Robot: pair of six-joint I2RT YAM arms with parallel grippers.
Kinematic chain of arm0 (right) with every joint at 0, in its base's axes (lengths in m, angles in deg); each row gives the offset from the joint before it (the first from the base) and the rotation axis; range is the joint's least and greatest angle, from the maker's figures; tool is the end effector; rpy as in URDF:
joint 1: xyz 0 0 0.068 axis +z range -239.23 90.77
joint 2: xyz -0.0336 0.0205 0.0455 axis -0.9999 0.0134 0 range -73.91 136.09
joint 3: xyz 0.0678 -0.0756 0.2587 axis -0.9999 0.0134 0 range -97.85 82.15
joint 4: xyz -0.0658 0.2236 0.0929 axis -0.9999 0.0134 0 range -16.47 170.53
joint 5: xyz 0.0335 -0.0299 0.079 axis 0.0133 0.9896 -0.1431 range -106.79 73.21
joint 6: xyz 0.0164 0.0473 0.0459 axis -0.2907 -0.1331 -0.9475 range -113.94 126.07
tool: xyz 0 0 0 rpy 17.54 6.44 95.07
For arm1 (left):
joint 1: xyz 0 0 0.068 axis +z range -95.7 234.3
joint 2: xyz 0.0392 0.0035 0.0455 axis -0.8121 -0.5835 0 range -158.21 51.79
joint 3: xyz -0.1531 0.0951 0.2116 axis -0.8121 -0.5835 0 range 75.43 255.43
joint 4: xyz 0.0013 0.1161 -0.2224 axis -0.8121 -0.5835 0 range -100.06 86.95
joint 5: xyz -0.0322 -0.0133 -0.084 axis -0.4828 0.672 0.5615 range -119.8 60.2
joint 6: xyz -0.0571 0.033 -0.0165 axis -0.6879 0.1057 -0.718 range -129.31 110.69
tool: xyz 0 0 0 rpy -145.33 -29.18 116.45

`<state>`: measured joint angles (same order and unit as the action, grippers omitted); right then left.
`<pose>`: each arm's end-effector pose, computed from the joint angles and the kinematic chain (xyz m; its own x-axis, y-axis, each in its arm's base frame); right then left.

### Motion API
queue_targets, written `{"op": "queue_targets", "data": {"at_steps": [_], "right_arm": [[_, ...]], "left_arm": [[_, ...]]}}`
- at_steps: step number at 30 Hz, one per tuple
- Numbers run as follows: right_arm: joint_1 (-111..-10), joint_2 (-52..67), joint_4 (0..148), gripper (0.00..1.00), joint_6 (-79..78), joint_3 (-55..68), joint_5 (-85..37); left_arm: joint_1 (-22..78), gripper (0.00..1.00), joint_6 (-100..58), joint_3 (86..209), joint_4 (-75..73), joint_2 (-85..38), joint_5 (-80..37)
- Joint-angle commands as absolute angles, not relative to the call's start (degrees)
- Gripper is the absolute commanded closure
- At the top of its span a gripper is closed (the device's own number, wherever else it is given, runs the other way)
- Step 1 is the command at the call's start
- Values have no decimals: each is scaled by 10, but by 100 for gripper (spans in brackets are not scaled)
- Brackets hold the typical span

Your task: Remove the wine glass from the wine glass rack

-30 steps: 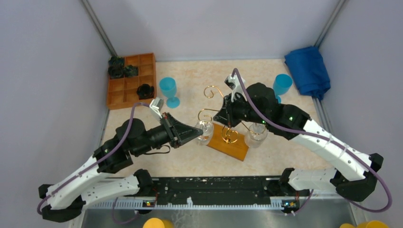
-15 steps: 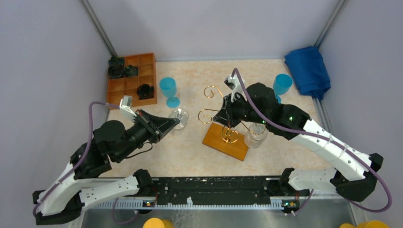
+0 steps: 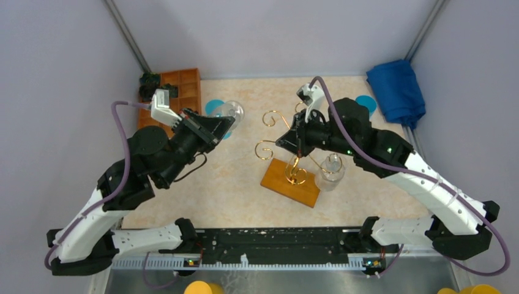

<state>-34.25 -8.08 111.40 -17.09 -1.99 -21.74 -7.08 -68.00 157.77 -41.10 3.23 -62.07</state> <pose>0.1303 0.1941 0.4466 -0.5157 -0.0535 -0.8551 -0.7176 0.5723 0.3970 0.0842 -0.0936 0.4864 -0.4347 -0.7115 -0.5521 0.2228 0.5090 -0.8314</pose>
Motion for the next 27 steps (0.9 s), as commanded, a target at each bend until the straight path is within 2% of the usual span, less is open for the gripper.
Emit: {"op": "queue_targets", "data": {"at_steps": [1, 11, 13, 16, 23, 27], "right_arm": [[-343, -89, 1128, 100, -150, -73, -202], [-343, -107, 1130, 100, -134, -118, -126], [-344, -113, 1129, 100, -134, -121, -99], [-345, -123, 1130, 100, -130, -130, -58], [-355, -145, 1145, 100, -100, -158, 49], [-385, -141, 1146, 100, -82, -184, 64]], "left_arm": [[-72, 100, -599, 1641, -314, -9, -647], [-55, 100, -477, 1841, -253, -169, -617], [-3, 100, -492, 1895, -264, -215, -539], [172, 100, -593, 1938, -256, -291, -320], [286, 100, -710, 1967, -96, -427, -87], [311, 100, -751, 1995, -19, -498, -12]]}}
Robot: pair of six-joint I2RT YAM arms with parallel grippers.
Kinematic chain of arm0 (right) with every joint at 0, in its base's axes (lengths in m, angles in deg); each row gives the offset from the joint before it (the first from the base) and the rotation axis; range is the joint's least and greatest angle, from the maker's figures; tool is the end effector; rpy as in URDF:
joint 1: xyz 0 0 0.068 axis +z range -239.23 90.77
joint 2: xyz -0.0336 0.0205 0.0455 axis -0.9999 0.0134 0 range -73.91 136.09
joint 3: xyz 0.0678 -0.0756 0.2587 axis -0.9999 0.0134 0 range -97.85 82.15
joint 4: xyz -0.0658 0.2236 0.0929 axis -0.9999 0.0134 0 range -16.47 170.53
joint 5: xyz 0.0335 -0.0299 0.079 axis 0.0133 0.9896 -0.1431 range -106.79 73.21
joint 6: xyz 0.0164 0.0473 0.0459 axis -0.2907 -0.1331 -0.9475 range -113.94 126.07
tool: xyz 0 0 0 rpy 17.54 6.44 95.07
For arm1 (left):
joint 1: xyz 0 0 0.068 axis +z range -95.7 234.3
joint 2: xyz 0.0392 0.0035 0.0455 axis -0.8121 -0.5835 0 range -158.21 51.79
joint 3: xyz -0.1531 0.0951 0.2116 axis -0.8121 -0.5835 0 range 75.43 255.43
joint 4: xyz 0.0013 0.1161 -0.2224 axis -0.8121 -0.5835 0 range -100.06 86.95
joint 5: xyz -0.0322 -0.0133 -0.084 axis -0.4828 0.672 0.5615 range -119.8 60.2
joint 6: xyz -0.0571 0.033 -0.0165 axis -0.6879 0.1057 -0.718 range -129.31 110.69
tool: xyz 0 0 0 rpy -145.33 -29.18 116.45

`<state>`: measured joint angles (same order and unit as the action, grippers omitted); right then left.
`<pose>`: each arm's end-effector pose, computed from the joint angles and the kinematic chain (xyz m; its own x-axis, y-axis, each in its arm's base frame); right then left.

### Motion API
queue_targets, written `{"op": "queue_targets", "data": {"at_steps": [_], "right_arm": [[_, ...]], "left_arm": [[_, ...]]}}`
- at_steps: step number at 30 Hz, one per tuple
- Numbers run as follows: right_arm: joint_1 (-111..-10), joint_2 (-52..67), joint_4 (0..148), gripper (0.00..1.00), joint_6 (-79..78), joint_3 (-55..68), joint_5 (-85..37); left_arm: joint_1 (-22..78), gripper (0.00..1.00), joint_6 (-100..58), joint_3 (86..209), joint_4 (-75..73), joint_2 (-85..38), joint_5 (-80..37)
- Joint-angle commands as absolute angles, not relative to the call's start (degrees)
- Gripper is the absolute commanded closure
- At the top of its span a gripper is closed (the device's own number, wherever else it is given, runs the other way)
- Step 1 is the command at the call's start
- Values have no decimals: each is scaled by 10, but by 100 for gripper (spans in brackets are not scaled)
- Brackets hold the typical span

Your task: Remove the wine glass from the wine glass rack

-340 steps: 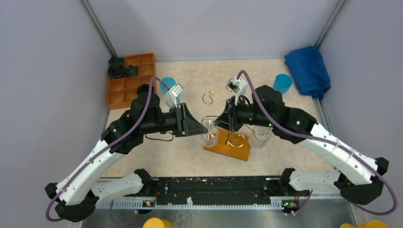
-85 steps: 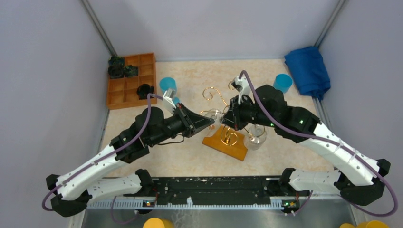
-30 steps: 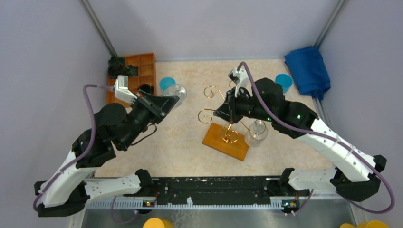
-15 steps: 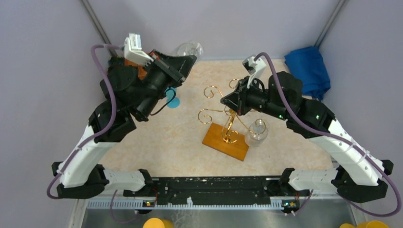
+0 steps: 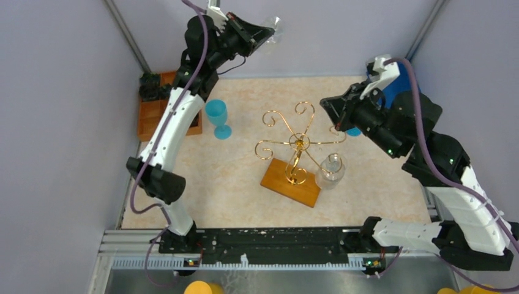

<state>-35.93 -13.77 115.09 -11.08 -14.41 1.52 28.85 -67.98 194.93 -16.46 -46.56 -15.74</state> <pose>0.1116 0.1209 0.5228 -0.2204 0.1725 -0.9600 -0.5329 0.8031 0.2666 0.3385 -0.1759 0.5375 -0.4784 -0.6900 -0.5432 0.4338 0.3521 -0.8294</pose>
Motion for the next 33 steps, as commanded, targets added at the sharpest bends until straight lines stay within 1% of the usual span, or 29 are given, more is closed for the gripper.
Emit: {"op": "queue_targets", "data": {"at_steps": [1, 4, 6, 9, 12, 14, 16, 19, 22, 25, 26, 29, 31, 33], "right_arm": [[-395, -136, 1147, 100, -78, -193, 63], [-447, -112, 1149, 100, -78, -221, 17], [-512, -87, 1144, 100, -97, -236, -62], [-627, -63, 1110, 100, -136, -235, -208], [-738, -53, 1014, 100, -191, -196, -364], [-822, -38, 940, 100, -255, -171, -467], [-873, -28, 839, 100, -318, -134, -537], [-909, -10, 714, 100, -384, -107, -595], [-914, 9, 646, 100, -415, -102, -633], [-926, 24, 548, 100, -469, -77, -661], [-933, 29, 514, 98, -492, -66, -671], [-952, 57, 389, 89, -593, -44, -713], [-958, 79, 321, 79, -644, -35, -728], [-958, 97, 279, 73, -674, -35, -739]], "left_arm": [[315, 100, -760, 1996, 15, -511, 3], [334, 100, -837, 1996, 154, -559, 70], [345, 100, -905, 2009, 247, -604, 101], [351, 100, -939, 2051, 308, -645, 111], [361, 100, -1007, 2094, 421, -688, 122], [367, 100, -1046, 2115, 459, -710, 124], [368, 100, -1072, 2113, 507, -721, 127], [368, 100, -1094, 2110, 565, -730, 138], [368, 100, -1132, 2110, 622, -738, 138], [367, 100, -1176, 2111, 677, -751, 134], [366, 100, -1186, 2111, 689, -757, 135], [359, 100, -1213, 2110, 718, -765, 143], [350, 100, -1226, 2107, 735, -767, 148], [343, 100, -1238, 2105, 749, -766, 150]]}}
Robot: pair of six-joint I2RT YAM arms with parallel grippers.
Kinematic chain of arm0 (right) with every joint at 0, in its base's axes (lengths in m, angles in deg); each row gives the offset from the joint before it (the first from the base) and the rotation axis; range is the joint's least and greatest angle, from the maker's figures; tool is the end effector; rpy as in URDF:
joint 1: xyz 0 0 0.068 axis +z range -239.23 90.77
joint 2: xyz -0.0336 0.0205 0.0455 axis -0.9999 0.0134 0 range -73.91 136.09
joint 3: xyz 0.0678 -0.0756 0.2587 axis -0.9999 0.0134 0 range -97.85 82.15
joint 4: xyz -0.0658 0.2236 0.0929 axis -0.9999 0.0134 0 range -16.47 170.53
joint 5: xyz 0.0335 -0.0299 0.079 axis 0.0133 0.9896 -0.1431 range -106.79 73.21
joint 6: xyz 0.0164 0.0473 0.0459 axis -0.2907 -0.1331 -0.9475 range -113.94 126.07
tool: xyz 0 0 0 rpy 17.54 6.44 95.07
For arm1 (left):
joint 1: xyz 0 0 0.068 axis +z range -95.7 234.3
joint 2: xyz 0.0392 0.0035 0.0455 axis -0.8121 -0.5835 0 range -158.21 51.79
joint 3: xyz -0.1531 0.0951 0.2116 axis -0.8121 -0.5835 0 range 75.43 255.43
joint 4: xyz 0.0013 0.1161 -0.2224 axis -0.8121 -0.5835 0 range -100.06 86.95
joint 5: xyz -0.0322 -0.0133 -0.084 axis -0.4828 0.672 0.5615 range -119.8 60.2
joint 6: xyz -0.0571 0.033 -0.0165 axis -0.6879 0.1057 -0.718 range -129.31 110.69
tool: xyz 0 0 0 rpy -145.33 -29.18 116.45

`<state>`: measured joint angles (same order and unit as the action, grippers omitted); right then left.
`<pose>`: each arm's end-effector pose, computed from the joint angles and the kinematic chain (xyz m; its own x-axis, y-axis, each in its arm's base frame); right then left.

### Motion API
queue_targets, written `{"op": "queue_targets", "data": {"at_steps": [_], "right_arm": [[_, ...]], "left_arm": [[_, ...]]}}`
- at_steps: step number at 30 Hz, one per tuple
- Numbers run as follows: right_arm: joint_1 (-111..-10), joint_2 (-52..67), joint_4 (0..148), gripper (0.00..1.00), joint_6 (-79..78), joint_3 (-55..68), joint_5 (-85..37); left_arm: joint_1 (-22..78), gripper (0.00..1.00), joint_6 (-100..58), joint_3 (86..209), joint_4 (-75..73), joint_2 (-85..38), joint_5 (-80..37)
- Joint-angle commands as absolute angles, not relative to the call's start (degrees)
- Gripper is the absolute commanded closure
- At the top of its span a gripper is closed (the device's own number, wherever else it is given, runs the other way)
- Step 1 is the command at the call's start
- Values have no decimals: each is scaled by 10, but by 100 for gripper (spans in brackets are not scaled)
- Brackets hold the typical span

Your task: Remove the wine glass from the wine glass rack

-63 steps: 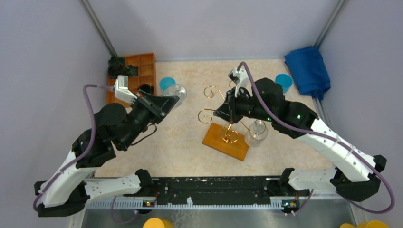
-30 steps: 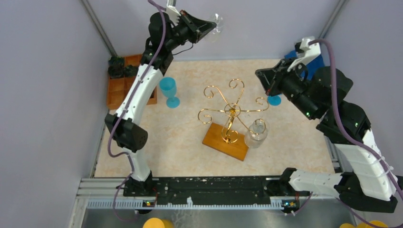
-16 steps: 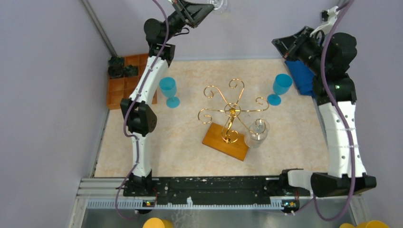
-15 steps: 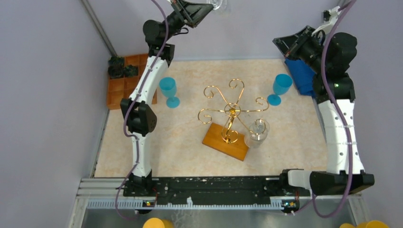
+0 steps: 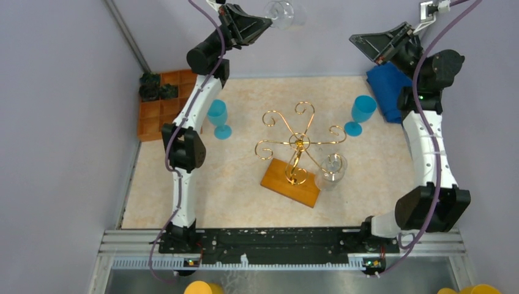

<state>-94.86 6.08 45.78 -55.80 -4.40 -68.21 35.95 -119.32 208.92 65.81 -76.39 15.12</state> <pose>0.2905 0.0142 0.5259 -0.2482 0.5770 -0.7782 -0.7688 0.3714 0.5205 0.4095 -0.1765 0.5150 -0.6937 -0.4709 -0.5450 0.7192 -0.4939 -0.4887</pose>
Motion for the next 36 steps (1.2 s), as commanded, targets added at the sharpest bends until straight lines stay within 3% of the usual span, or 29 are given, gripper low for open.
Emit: {"op": "queue_targets", "data": {"at_steps": [1, 5, 10, 36], "right_arm": [[-958, 104, 264, 68, -685, -35, -743], [-958, 121, 233, 50, -705, -44, -756], [-957, 138, 216, 42, -721, -63, -772], [-912, 329, -220, 45, -1105, -185, -750]], "left_arm": [[338, 100, -1244, 2103, 754, -766, 150], [321, 100, -1248, 2104, 753, -759, 158], [299, 100, -1246, 2104, 743, -753, 171], [280, 100, -1273, 2087, 791, -787, 144]]}}
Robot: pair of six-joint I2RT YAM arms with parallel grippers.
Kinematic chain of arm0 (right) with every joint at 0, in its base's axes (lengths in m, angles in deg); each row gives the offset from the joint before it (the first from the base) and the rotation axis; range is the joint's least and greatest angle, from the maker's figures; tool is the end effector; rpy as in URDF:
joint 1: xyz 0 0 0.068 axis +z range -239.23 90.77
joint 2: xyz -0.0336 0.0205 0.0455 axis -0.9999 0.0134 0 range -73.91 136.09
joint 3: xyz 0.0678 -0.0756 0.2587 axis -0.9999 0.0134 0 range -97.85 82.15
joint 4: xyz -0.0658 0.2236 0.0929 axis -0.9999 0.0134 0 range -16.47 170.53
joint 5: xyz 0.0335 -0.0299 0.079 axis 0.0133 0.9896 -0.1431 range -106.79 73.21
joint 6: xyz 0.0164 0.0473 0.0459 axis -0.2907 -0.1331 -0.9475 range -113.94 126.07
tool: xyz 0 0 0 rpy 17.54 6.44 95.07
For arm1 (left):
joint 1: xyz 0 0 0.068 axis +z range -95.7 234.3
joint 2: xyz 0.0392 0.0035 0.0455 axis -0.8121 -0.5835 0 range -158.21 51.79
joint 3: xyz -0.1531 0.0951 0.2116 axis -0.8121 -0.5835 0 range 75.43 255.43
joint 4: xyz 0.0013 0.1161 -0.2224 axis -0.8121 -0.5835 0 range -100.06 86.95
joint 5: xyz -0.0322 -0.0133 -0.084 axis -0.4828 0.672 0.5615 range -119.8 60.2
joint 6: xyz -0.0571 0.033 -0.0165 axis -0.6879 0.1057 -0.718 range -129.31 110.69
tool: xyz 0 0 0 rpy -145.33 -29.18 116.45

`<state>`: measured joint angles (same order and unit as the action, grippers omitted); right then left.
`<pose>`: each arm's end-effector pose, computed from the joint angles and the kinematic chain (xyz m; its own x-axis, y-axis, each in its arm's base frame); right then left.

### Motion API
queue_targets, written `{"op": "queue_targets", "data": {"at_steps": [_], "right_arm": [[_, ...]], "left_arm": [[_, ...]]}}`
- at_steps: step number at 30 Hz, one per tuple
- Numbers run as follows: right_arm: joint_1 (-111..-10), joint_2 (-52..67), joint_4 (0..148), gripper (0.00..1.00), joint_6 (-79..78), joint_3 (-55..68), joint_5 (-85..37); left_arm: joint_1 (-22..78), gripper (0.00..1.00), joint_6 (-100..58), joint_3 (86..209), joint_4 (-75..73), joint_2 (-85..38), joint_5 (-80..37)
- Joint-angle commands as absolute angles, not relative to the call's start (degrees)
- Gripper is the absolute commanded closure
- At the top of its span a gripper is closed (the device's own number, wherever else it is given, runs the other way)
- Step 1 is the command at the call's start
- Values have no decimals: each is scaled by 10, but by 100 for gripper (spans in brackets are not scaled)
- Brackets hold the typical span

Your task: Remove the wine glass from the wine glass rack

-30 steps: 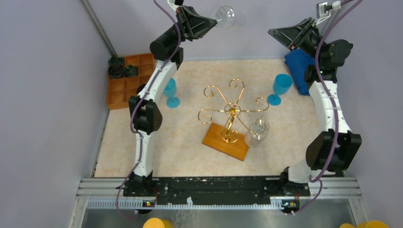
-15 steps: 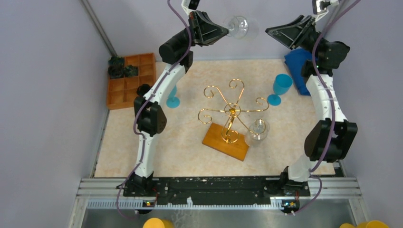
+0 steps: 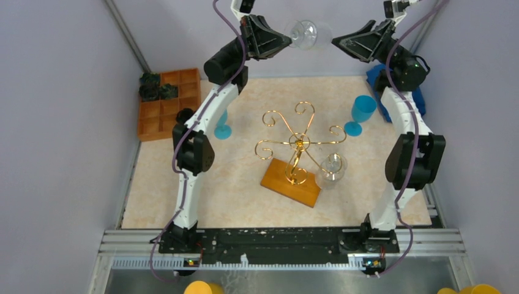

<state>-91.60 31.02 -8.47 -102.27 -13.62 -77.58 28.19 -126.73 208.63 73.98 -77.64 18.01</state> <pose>0.3610 0.0327 0.4919 -0.5253 0.4853 -0.6989 -0.8317 -0.1192 0.5423 0.3754 -0.2291 0.5061 -0.7649 -0.2890 -0.5756 0.6017 -0.6394 -0.4786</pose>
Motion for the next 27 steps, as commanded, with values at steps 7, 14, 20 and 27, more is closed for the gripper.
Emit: {"op": "queue_targets", "data": {"at_steps": [7, 14, 20, 27], "right_arm": [[-896, 363, -206, 45, -1122, -232, -760], [-856, 386, -221, 50, -1140, -271, -756], [-841, 406, -250, 54, -1181, -321, -736], [-827, 390, -251, 62, -1187, -340, -718]], "left_arm": [[274, 100, -1274, 2089, 788, -797, 143], [271, 100, -1267, 2092, 778, -797, 156], [271, 100, -1276, 2092, 786, -805, 153], [273, 100, -1286, 2083, 807, -809, 151]]}}
